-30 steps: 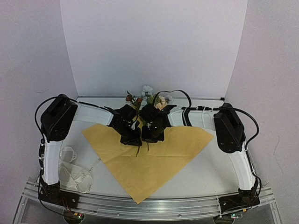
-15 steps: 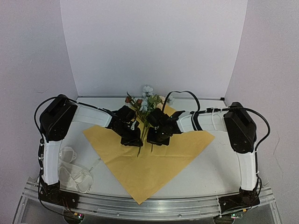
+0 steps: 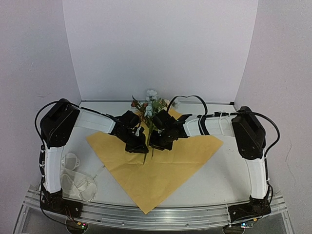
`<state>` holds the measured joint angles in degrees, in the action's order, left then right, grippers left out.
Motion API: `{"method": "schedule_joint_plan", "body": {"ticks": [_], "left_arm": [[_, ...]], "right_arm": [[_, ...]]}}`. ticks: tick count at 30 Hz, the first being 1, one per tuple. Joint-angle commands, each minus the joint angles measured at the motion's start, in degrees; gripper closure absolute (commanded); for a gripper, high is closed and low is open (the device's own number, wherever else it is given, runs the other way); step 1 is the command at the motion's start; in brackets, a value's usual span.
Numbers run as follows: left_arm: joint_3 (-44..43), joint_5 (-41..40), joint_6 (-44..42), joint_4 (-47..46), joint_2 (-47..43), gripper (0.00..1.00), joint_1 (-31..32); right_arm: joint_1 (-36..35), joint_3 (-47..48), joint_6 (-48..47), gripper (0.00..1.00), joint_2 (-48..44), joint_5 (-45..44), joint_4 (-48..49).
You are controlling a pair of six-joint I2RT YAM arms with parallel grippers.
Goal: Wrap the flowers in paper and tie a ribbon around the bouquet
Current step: Adjust the fake flower on the flattened wrapping paper.
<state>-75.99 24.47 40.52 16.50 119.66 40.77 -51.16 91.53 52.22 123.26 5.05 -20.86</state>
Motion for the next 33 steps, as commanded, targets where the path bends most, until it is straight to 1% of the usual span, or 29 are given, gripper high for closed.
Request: {"method": "schedule_joint_plan", "body": {"ticks": [1, 10, 13, 16, 23, 26, 33], "left_arm": [[-0.59, -0.16, -0.90, 4.16, -2.17, 1.00, -0.24], [-0.69, 2.33, -0.78, 2.63, -4.49, 1.00, -0.26], [-0.34, 3.13, 0.20, 1.26, -5.30, 1.00, -0.37], [0.97, 6.45, 2.28, -1.90, -5.66, 1.00, -1.01], [2.41, 9.01, 4.62, -5.39, -5.03, 1.00, -1.31], [2.66, 9.33, 5.10, -5.87, -4.61, 0.99, -1.34], [2.98, 8.87, 5.13, -5.70, -5.14, 0.89, -1.34]], "right_arm": [[-0.69, 0.37, -1.60, 1.00, 0.29, 3.22, 3.80], [-0.49, -0.15, -3.36, 1.00, 1.41, 5.54, 5.00], [-0.20, -2.07, -2.90, 1.00, 0.42, 5.94, 6.59], [0.11, -3.93, -2.82, 1.00, -0.47, 6.81, 8.32], [0.44, -8.37, -2.27, 0.99, -2.37, 9.66, 13.59], [0.42, -8.65, -2.12, 0.93, -2.51, 9.80, 13.79], [0.38, -9.53, -2.26, 0.77, -3.97, 9.46, 13.80]]}}
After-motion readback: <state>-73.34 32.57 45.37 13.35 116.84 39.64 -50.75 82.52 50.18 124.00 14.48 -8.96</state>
